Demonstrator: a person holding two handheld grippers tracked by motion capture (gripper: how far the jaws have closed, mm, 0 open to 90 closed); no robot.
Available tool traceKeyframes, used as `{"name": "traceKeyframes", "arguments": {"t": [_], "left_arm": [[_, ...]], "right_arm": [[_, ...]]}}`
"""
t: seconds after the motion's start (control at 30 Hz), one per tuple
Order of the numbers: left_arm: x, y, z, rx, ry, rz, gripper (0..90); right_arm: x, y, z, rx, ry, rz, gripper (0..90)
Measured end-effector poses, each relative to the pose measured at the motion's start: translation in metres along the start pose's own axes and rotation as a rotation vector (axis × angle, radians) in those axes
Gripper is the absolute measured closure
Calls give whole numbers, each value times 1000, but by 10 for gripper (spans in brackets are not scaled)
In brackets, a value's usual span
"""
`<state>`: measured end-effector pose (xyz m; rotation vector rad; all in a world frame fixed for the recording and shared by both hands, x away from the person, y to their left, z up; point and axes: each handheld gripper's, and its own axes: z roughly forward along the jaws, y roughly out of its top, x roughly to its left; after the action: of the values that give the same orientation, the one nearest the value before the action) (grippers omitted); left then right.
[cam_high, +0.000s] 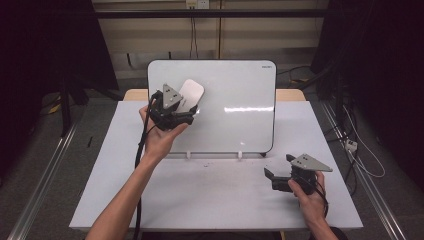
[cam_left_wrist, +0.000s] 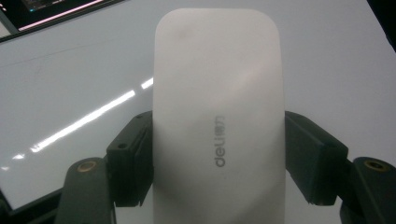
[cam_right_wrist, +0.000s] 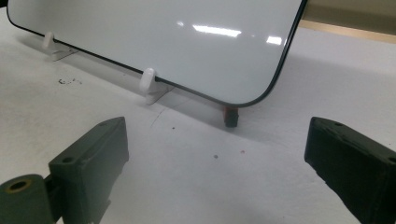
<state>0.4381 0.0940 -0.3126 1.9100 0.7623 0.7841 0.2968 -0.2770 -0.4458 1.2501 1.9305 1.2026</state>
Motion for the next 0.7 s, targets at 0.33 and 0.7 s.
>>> {"name": "traceKeyframes", "arguments": {"t": [0.33,0.7], "left_arm": [[3,-9,-14,1,-1,1,312],[5,-22,-24,13,24,10,312]], "right_arm": [[0,1,2,1,0,3,61],[0,1,3,4,-1,5,61]]}}
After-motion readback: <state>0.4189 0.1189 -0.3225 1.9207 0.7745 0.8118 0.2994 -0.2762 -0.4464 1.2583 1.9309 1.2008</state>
